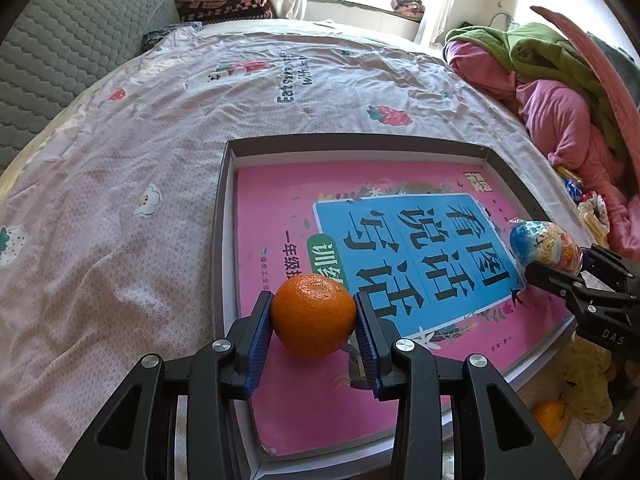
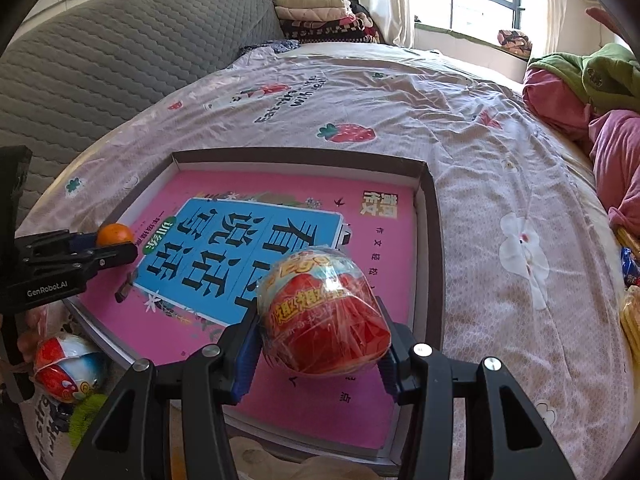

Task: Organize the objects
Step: 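Lower the orange onto the pink book and open left tool while right tool releases the egg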

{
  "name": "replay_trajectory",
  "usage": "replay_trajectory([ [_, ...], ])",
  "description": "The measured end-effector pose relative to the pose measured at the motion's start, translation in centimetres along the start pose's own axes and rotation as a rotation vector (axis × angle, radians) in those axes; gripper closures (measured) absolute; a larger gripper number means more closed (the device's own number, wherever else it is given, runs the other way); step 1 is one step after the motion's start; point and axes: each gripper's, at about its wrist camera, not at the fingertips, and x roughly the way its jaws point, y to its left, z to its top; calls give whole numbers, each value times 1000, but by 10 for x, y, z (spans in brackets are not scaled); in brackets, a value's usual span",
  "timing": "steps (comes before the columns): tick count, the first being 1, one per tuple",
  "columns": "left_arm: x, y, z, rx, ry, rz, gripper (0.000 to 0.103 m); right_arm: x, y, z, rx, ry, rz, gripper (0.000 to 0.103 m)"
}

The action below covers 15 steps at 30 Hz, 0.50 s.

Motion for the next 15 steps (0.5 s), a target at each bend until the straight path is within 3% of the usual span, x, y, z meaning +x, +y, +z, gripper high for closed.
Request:
replay_trajectory([
  [15, 2, 0, 0, 10, 12, 0, 62, 0, -2, -1, 16, 3, -5, 52],
])
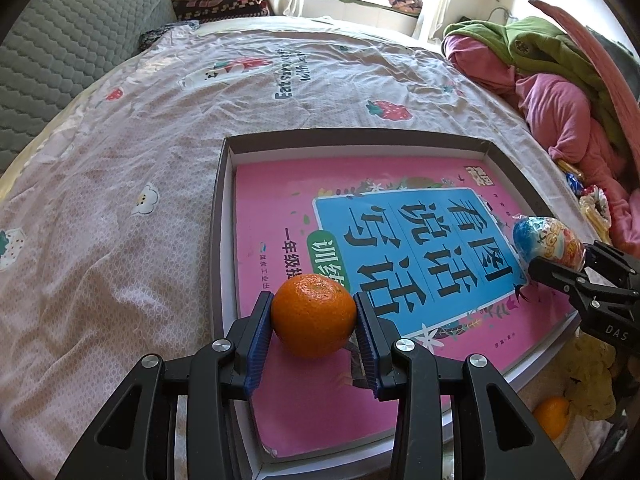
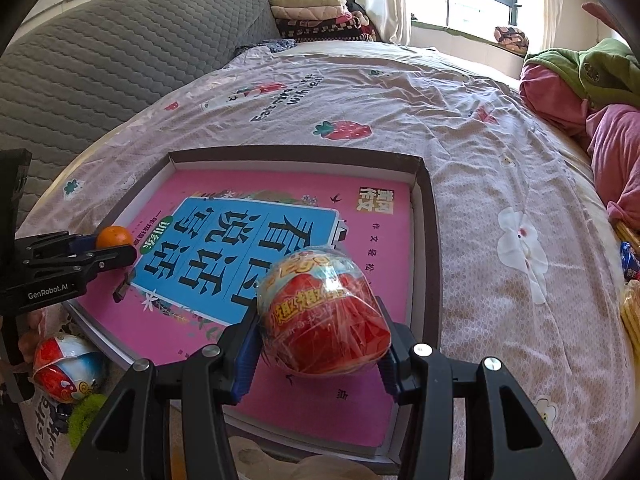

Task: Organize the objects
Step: 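Lower the orange onto the pink book and open left tool while right tool releases the egg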

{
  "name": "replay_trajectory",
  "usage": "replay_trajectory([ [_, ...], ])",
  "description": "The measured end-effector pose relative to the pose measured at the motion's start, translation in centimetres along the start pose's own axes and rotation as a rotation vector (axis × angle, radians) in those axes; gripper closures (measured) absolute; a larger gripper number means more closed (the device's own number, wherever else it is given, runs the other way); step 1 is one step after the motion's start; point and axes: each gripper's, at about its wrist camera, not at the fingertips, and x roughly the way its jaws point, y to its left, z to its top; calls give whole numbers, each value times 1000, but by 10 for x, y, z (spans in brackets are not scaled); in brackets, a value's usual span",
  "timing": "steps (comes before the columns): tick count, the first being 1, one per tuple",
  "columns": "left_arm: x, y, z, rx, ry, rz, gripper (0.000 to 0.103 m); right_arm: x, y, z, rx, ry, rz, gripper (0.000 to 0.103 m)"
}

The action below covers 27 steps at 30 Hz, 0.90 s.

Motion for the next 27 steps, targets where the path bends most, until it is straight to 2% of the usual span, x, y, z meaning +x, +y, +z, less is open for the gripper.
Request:
replay_trajectory([
  [8, -1, -1, 2, 3, 6, -5, 61, -2, -1, 0, -5, -7, -9, 52],
  [12, -2, -1, 2, 1, 3, -15, 54, -4, -1, 1, -3, -14, -10, 52],
  [16, -1, -3, 1, 9, 5, -17, 54, -8, 0, 1, -6, -23, -10, 50],
  [22, -10, 0, 3, -10, -28, -33, 46, -15, 1, 3, -10, -47, -9, 47],
  [27, -18, 2, 7, -23, -47, -45, 45, -19, 0, 4, -7, -53, -8, 47],
])
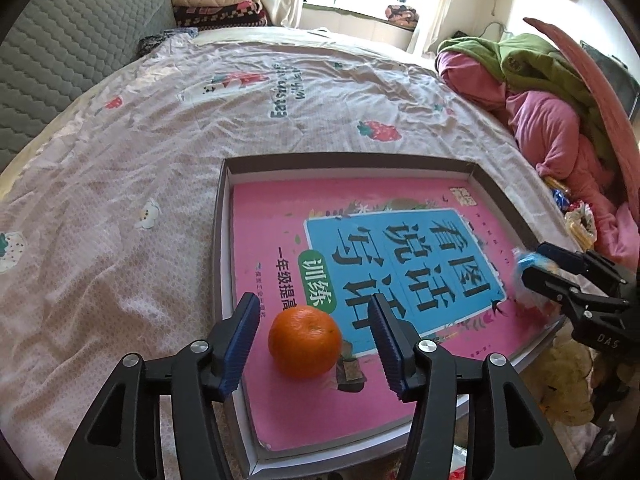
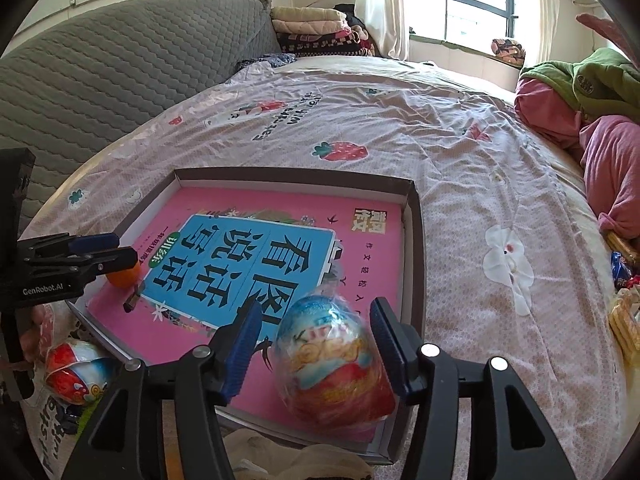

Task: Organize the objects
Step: 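Lower the orange onto the pink book and open left tool while right tool releases the egg, then withdraw both open tools back from the tray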

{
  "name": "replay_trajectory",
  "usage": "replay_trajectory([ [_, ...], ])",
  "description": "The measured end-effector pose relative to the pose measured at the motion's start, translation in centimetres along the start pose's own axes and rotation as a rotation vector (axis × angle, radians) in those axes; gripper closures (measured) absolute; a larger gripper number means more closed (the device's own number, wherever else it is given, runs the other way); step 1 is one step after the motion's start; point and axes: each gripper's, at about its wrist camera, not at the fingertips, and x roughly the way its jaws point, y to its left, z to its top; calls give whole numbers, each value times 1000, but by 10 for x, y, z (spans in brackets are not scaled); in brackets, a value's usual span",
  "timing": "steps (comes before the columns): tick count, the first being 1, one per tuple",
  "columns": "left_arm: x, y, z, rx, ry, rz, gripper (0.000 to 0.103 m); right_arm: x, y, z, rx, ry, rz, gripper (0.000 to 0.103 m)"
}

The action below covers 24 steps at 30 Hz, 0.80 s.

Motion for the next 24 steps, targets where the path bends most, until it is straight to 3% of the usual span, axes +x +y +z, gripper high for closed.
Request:
replay_trajectory([
  [9, -11, 1, 4, -10, -16, -2, 44, -6, 0, 2, 3, -24, -4, 46],
  [12, -18, 0, 6, -2, -33, 2, 38, -9, -2, 3, 4, -32, -6, 46],
  [24, -41, -13, 5, 27, -76, 2, 37, -24, -5, 7, 23, -76, -7, 45],
])
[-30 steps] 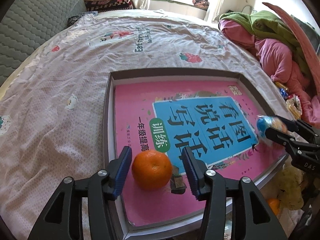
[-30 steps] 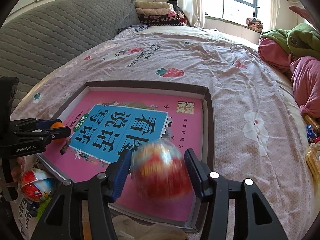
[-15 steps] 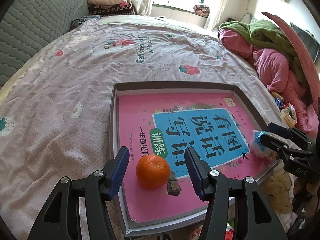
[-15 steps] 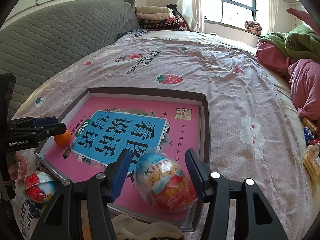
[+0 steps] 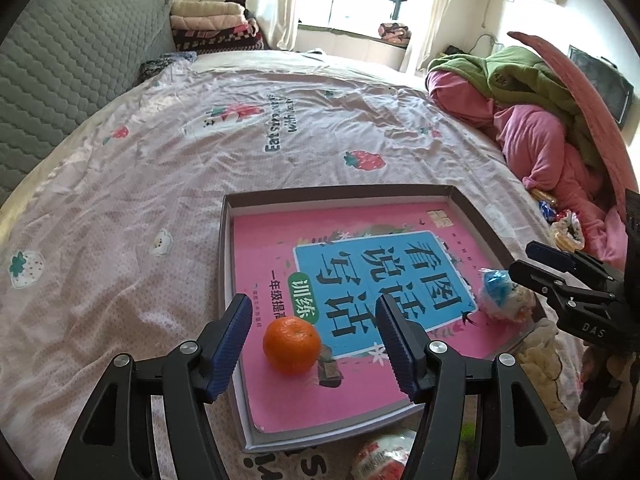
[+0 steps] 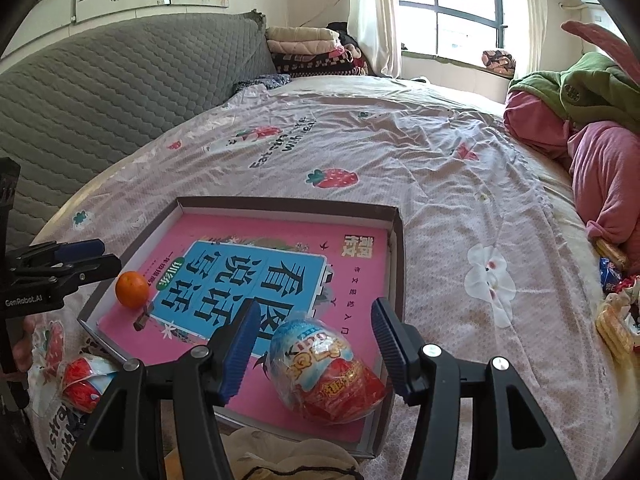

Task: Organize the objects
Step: 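Withdraw both open tools back from the tray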

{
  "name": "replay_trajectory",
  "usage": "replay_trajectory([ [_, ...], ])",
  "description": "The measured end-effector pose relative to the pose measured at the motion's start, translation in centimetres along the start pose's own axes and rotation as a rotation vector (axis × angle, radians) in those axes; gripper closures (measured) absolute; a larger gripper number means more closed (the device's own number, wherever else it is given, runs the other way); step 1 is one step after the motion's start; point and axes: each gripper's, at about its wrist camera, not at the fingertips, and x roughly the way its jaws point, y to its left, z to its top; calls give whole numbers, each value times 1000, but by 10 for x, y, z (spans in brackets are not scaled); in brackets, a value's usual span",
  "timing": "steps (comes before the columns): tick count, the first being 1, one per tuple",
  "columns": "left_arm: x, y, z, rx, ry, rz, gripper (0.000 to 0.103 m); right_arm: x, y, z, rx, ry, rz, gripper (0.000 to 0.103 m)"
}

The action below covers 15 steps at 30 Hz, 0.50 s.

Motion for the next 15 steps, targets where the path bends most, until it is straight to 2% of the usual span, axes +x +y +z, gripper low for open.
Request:
replay_trajectory([
  [15, -29, -3, -7, -2, -37, 23, 37, -19, -1, 6, 15, -45, 18, 45],
])
